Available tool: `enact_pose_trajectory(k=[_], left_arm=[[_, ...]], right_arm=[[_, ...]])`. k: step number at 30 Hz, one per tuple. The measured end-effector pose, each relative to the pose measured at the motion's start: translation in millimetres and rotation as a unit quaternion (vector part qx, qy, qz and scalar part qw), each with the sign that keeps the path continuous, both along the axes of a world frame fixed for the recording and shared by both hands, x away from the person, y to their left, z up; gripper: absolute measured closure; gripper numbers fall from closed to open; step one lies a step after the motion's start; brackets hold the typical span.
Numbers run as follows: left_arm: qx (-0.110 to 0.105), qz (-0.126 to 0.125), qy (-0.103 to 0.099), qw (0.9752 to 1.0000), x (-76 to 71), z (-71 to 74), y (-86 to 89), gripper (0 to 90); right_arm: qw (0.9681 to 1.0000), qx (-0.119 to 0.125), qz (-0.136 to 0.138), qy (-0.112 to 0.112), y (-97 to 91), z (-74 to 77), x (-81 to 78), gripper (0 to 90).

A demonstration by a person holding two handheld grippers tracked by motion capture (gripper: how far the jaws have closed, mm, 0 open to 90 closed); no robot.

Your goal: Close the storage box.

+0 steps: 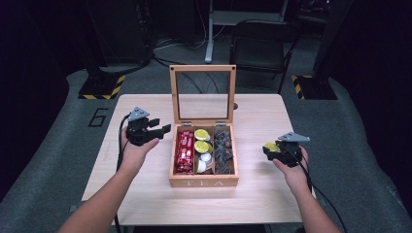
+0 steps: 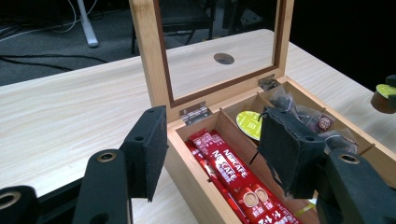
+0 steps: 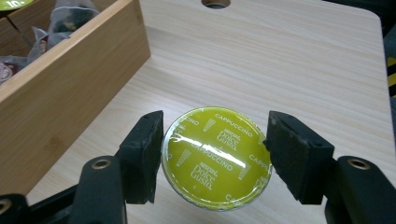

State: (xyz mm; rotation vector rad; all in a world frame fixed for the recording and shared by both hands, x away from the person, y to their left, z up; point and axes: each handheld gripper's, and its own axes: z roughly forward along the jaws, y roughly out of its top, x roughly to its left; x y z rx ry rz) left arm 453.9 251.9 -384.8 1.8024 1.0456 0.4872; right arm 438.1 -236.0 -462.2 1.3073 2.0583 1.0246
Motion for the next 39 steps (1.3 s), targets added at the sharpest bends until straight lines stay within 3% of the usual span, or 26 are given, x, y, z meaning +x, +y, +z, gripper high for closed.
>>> enact_pose_trajectory(k=[13, 27, 39], left_arm=[[0.002, -0.002, 0.000, 1.0000, -0.1, -0.4, -2.1, 41.9], [0.002, -0.006, 0.002, 1.0000, -0.7, -2.0, -3.5, 42.0], [0.001, -0.004, 0.003, 1.0000, -1.8, -4.7, -2.4, 42.1]], right_arm=[[0.9989, 0.018, -0.042, 0.009, -24.3, -12.6, -1.2, 37.2], [0.9984, -0.017, -0.052, 0.014, -31.0, -24.8, -2.4, 37.2], [0.9977, -0.023, -0.059, 0.026, -29.8, -33.5, -2.6, 37.1]])
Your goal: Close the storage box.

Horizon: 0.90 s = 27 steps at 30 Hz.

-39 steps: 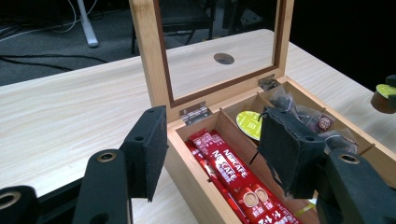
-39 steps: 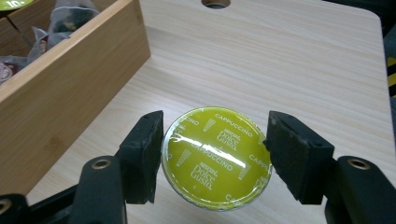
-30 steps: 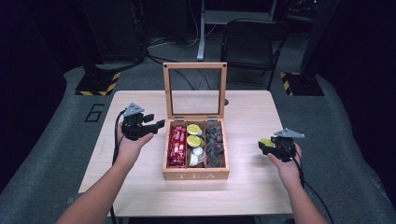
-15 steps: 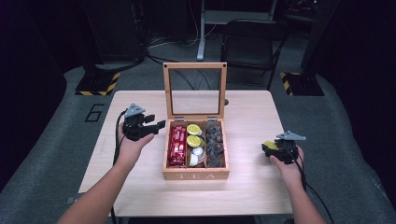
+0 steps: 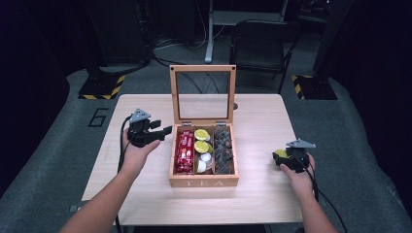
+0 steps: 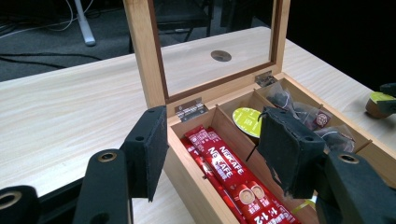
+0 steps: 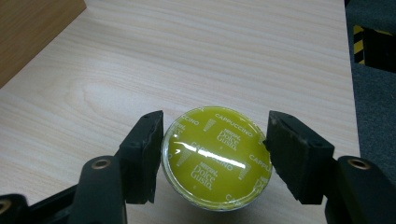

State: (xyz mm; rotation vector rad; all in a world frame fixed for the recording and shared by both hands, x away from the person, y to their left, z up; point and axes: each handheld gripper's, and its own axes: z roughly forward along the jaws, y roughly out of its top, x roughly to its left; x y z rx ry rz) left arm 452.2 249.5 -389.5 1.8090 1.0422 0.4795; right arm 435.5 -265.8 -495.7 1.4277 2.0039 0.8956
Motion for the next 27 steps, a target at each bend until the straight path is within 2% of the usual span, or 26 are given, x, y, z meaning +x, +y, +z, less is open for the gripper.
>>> enact_pose_trajectory(k=[4, 8, 15, 21, 23, 27], left_arm=[[0.001, -0.001, 0.002, 1.0000, -0.1, -0.5, 1.0, 42.1], [-0.003, 0.002, 0.003, 1.0000, -0.1, -0.7, 0.7, 42.1], [0.000, -0.004, 0.002, 1.0000, 0.0, -0.9, -1.6, 42.1], [-0.001, -0.002, 0.002, 1.0000, 0.4, -1.6, -1.5, 42.1], [-0.002, -0.002, 0.002, 1.0000, 0.3, -1.9, -1.6, 42.1], [-0.001, -0.002, 0.003, 1.0000, 0.3, -2.3, -1.7, 42.1]], right_arm=[[1.0000, -0.006, 0.000, 0.003, -0.8, -2.5, 0.0, 37.1], [1.0000, 0.001, -0.006, 0.004, -0.9, -3.4, 0.2, 37.1], [1.0000, 0.001, -0.003, 0.004, -0.8, -3.8, -0.6, 36.5], [1.0000, 0.005, 0.005, 0.005, 1.6, -3.3, -1.1, 32.7], [1.0000, 0.002, 0.000, 0.003, 3.0, -3.1, -0.9, 31.0], [1.0000, -0.004, 0.006, 0.006, 4.0, -2.3, -1.5, 28.5]])
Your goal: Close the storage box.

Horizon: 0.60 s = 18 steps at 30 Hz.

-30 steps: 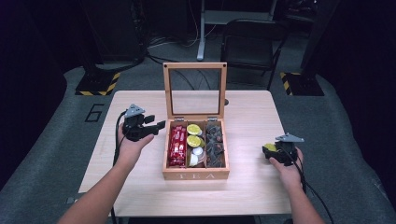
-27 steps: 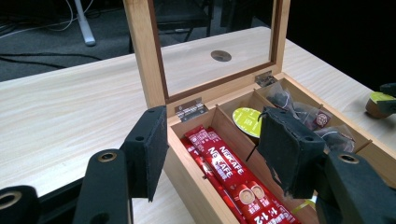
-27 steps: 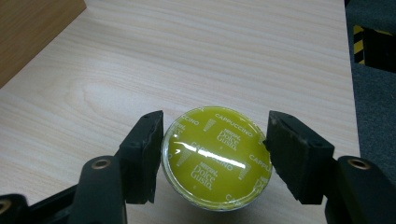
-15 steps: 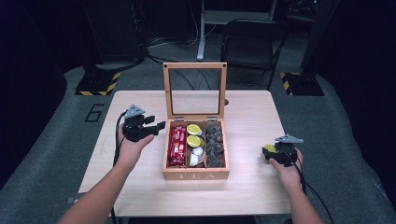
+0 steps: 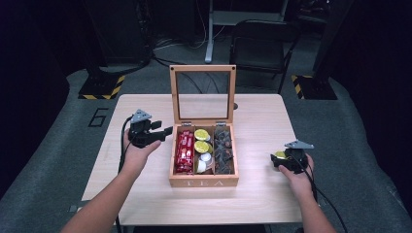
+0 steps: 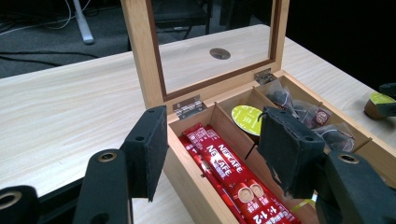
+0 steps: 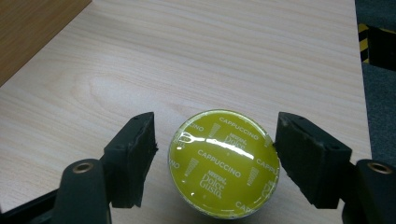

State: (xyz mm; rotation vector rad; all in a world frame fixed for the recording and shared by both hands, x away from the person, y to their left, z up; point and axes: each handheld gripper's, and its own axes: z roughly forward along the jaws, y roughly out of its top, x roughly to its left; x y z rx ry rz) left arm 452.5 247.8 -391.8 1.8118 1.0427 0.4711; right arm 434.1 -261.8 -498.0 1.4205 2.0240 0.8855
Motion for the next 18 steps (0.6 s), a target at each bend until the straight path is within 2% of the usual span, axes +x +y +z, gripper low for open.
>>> enact_pose_trajectory(k=[6, 12, 18], left_arm=[[-0.001, 0.001, -0.002, 1.0000, -0.4, 0.7, 0.9, 42.1], [-0.003, 0.004, -0.001, 1.0000, -1.6, 1.3, 1.8, 42.1], [-0.001, 0.002, -0.002, 1.0000, -1.1, 1.7, 1.9, 42.1]], right_arm=[[1.0000, -0.004, -0.001, -0.006, 0.3, 3.4, -0.7, 26.8], [0.9998, 0.003, -0.003, -0.020, -0.5, 9.4, -2.4, 25.5], [0.9998, 0.009, -0.005, -0.017, -1.9, 13.6, -2.5, 25.6]])
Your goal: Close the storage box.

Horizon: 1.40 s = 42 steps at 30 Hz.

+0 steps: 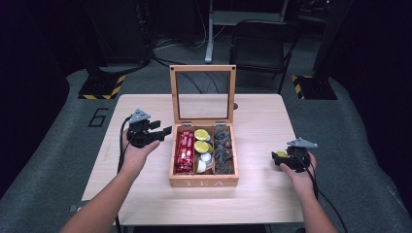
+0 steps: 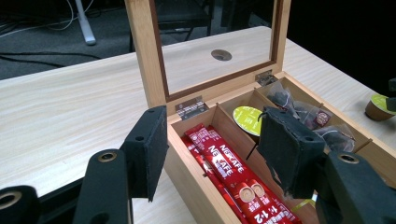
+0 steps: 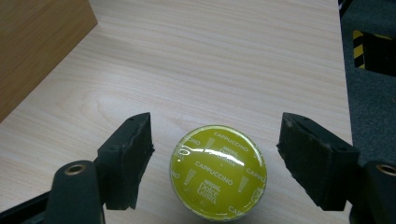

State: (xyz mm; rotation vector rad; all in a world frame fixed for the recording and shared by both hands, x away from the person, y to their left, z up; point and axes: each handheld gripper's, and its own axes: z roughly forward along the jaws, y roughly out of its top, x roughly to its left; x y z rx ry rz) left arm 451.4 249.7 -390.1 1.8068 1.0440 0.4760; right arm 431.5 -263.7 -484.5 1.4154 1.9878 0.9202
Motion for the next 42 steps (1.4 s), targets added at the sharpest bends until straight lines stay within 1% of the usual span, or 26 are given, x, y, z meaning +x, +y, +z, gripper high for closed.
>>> enact_pose_trajectory(k=[5, 7, 8, 9, 12, 13, 15, 16, 18, 21, 22, 26, 29, 31, 32, 34, 38, 39, 42], left_arm=[[0.000, -0.001, 0.002, 1.0000, 1.8, -0.5, -0.7, 42.1], [0.002, -0.002, 0.002, 1.0000, 2.2, -0.8, -0.5, 42.1], [0.002, -0.002, 0.002, 1.0000, 2.2, -0.8, -0.5, 42.1], [0.002, -0.002, 0.003, 1.0000, 2.3, -0.5, -0.1, 42.1], [0.001, 0.001, 0.002, 1.0000, 2.2, -0.4, 0.0, 42.1], [0.001, 0.001, 0.002, 1.0000, 2.2, -0.4, 0.0, 42.1], [-0.002, 0.000, 0.004, 1.0000, 1.5, 0.5, 0.0, 42.1], [0.000, -0.001, 0.002, 1.0000, 1.5, 0.9, 0.3, 42.1], [0.000, -0.001, 0.001, 1.0000, 1.0, 1.3, 0.5, 42.1], [-0.002, 0.000, 0.002, 1.0000, 0.4, 1.5, 0.7, 42.1], [0.000, 0.000, 0.001, 1.0000, 0.3, 1.7, 1.2, 42.1], [-0.002, 0.002, 0.002, 1.0000, 0.0, 2.2, 2.7, 42.1], [0.001, 0.000, 0.003, 1.0000, 0.3, 3.0, 4.2, 42.1], [-0.003, 0.003, 0.002, 1.0000, 0.5, 3.0, 3.9, 42.1], [-0.003, 0.003, 0.003, 1.0000, 0.6, 3.1, 4.0, 42.0], [-0.002, 0.002, 0.003, 1.0000, 0.9, 3.5, 4.1, 42.0], [-0.008, 0.005, 0.004, 0.9999, 1.5, 4.0, 3.7, 41.8], [-0.004, 0.003, 0.003, 1.0000, 1.7, 4.3, 4.1, 41.8], [-0.005, 0.003, 0.003, 1.0000, 1.5, 4.9, 3.5, 41.8]], right_arm=[[0.9999, 0.015, 0.003, 0.000, -0.4, 5.9, 0.5, 25.7], [0.9997, 0.023, 0.004, 0.005, 0.5, 9.5, 1.1, 26.0], [0.9997, 0.023, 0.004, 0.005, 0.5, 9.5, 1.1, 26.0], [0.9997, 0.022, 0.007, 0.004, 2.1, 13.4, 1.7, 26.6], [0.9996, 0.025, 0.016, 0.005, 5.0, 18.2, 2.2, 27.7], [0.9995, 0.019, 0.024, 0.004, 6.0, 20.7, 2.4, 28.2], [0.9993, 0.020, 0.031, 0.001, 8.8, 25.1, 3.2, 29.4], [0.9993, 0.020, 0.033, 0.004, 10.0, 27.0, 3.4, 29.5], [0.9991, 0.016, 0.038, 0.001, 12.9, 31.4, 4.3, 29.6], [0.9987, 0.021, 0.046, 0.001, 17.1, 37.3, 6.5, 29.7], [0.9985, 0.026, 0.047, 0.004, 19.0, 39.4, 6.8, 29.8], [0.9981, 0.030, 0.054, 0.002, 24.7, 46.4, 8.6, 29.9], [0.9978, 0.027, 0.060, 0.002, 28.4, 52.2, 10.4, 30.2], [0.9978, 0.023, 0.063, 0.001, 29.9, 55.6, 11.3, 30.4], [0.9978, 0.025, 0.062, 0.003, 31.4, 57.7, 11.2, 30.4], [0.9974, 0.025, 0.068, 0.002, 33.5, 61.8, 11.6, 30.5], [0.9966, 0.023, 0.080, 0.004, 38.7, 70.7, 11.6, 30.5], [0.9963, 0.021, 0.083, 0.003, 39.9, 73.0, 11.9, 30.5], [0.9959, 0.020, 0.088, 0.001, 43.0, 78.4, 12.9, 30.5]])
